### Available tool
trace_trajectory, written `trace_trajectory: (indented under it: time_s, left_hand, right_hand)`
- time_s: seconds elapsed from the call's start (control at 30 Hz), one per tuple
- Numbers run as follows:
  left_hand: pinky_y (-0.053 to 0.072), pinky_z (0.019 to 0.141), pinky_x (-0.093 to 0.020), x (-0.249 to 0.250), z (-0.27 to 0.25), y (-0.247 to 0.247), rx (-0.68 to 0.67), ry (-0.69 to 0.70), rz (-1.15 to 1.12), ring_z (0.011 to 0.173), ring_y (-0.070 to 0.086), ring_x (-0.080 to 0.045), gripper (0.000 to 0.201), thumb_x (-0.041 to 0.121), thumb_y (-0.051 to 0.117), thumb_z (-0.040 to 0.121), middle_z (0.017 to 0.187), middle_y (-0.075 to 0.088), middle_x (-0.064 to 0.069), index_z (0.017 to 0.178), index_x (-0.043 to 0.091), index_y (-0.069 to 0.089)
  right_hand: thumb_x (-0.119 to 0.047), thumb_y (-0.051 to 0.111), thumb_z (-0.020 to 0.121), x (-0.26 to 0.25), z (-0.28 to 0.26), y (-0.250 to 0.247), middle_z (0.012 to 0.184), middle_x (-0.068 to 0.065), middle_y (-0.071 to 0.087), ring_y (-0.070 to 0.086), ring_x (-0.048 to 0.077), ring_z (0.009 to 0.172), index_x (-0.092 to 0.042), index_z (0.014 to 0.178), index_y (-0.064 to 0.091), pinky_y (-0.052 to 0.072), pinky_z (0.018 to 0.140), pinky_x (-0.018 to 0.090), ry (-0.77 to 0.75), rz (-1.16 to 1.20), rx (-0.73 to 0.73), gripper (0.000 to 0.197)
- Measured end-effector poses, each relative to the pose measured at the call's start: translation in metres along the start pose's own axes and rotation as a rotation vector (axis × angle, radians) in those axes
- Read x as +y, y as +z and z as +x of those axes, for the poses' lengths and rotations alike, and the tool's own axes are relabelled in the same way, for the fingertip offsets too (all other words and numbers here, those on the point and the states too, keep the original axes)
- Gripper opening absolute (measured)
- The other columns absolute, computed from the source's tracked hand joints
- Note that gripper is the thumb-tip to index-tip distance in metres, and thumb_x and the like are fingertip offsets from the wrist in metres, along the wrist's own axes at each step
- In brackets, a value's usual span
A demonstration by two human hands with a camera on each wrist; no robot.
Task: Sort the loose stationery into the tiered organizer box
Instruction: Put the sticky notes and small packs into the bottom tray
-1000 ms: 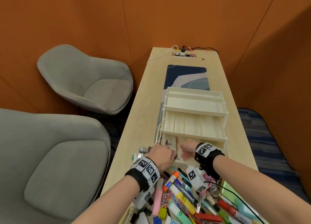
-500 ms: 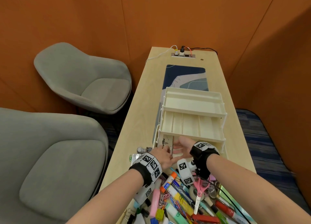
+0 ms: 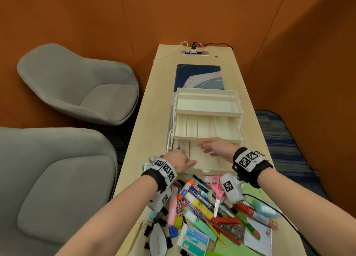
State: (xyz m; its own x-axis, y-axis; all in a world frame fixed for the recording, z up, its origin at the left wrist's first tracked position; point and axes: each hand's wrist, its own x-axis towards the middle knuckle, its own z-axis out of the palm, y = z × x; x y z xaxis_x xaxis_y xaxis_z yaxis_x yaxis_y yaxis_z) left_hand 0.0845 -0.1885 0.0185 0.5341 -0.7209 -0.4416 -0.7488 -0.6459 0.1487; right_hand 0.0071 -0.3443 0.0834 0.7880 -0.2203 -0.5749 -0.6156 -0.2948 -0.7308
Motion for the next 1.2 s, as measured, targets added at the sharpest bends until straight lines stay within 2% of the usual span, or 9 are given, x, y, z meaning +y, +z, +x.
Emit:
trace_trajectory:
  time_s: [0.13, 0.23, 0.37, 0.47, 0.6, 0.77, 0.9, 1.03, 1.2]
  left_hand:
    - [0.047, 0.072, -0.028, 0.012, -0.038, -0.010, 0.483, 0.071, -0.221, 0.082, 0.057, -0.013, 0.032, 0.038, 0.040, 0.097, 0.094, 0.060, 0.004, 0.095, 0.017, 0.064]
    - [0.043, 0.066, -0.020, 0.025, -0.070, -0.002, 0.618, 0.113, -0.452, 0.072, 0.055, -0.006, 0.026, 0.034, 0.043, 0.097, 0.084, 0.060, 0.009, 0.090, 0.019, 0.063]
    - [0.049, 0.069, -0.024, 0.040, -0.102, 0.024, 0.577, 0.090, -0.597, 0.075, 0.059, -0.006, 0.029, 0.037, 0.045, 0.097, 0.083, 0.066, 0.007, 0.092, 0.019, 0.067]
    - [0.047, 0.069, -0.021, 0.050, -0.112, 0.047, 0.523, 0.088, -0.590, 0.077, 0.060, -0.003, 0.026, 0.037, 0.047, 0.097, 0.087, 0.069, 0.011, 0.094, 0.022, 0.069]
    - [0.035, 0.058, -0.021, 0.062, -0.117, 0.067, 0.446, 0.088, -0.521, 0.066, 0.051, -0.005, 0.027, 0.036, 0.047, 0.096, 0.070, 0.057, 0.010, 0.075, 0.022, 0.056]
    - [0.031, 0.055, -0.015, 0.068, -0.126, 0.074, 0.395, 0.068, -0.531, 0.063, 0.050, -0.003, 0.025, 0.034, 0.049, 0.095, 0.066, 0.052, 0.013, 0.071, 0.030, 0.050]
    - [0.031, 0.056, -0.015, 0.065, -0.128, 0.076, 0.400, 0.022, -0.516, 0.064, 0.050, -0.001, 0.027, 0.035, 0.049, 0.095, 0.066, 0.052, 0.015, 0.068, 0.036, 0.045]
    - [0.037, 0.061, -0.022, 0.058, -0.128, 0.078, 0.429, -0.025, -0.454, 0.069, 0.051, -0.004, 0.020, 0.036, 0.049, 0.094, 0.074, 0.054, 0.013, 0.077, 0.028, 0.053]
    - [0.043, 0.080, -0.026, 0.074, -0.130, 0.085, 0.357, 0.102, -0.388, 0.092, 0.049, -0.007, 0.019, 0.037, 0.051, 0.093, 0.096, 0.055, 0.009, 0.097, 0.022, 0.062]
  right_hand:
    - [-0.016, 0.041, 0.100, 0.019, -0.051, -0.015, 0.100, 0.005, 0.066, 0.062, 0.016, 0.090, -0.014, 0.111, 0.064, 0.050, 0.080, 0.029, -0.132, 0.192, 0.065, 0.026]
    - [-0.015, 0.041, 0.100, 0.053, -0.078, -0.024, 0.094, 0.004, 0.066, 0.062, 0.016, 0.085, -0.014, 0.109, 0.064, 0.050, 0.074, 0.027, -0.132, 0.201, 0.175, 0.025]
    - [-0.008, 0.044, 0.096, 0.123, -0.096, -0.027, 0.091, 0.005, 0.065, 0.061, 0.018, 0.085, -0.015, 0.099, 0.066, 0.046, 0.073, 0.028, -0.064, 0.113, 0.437, 0.023]
    - [-0.002, 0.048, 0.091, 0.173, -0.096, -0.027, 0.114, 0.011, 0.064, 0.057, 0.026, 0.105, -0.010, 0.112, 0.063, 0.042, 0.089, 0.030, 0.062, -0.154, 0.636, 0.027]
    - [-0.021, 0.057, 0.089, 0.196, -0.083, -0.029, 0.141, 0.005, 0.046, 0.044, 0.025, 0.128, -0.020, 0.140, 0.039, 0.037, 0.104, 0.039, 0.163, -0.469, 0.448, 0.054]
    - [-0.036, 0.060, 0.084, 0.187, -0.064, -0.032, 0.140, 0.000, 0.046, 0.042, 0.024, 0.127, -0.028, 0.142, 0.033, 0.035, 0.104, 0.045, 0.173, -0.652, 0.306, 0.065]
    - [-0.022, 0.059, 0.083, 0.179, -0.053, -0.028, 0.131, 0.007, 0.046, 0.043, 0.026, 0.122, -0.030, 0.138, 0.037, 0.037, 0.099, 0.043, 0.178, -0.658, 0.325, 0.060]
    - [-0.025, 0.056, 0.085, 0.176, -0.060, -0.025, 0.131, 0.009, 0.044, 0.043, 0.027, 0.121, -0.027, 0.138, 0.039, 0.037, 0.098, 0.044, 0.160, -0.639, 0.362, 0.055]
    - [-0.028, 0.052, 0.090, 0.176, -0.116, 0.020, 0.120, 0.000, 0.047, 0.043, 0.020, 0.112, -0.025, 0.119, 0.053, 0.036, 0.095, 0.038, -0.129, -0.657, 0.563, 0.029]
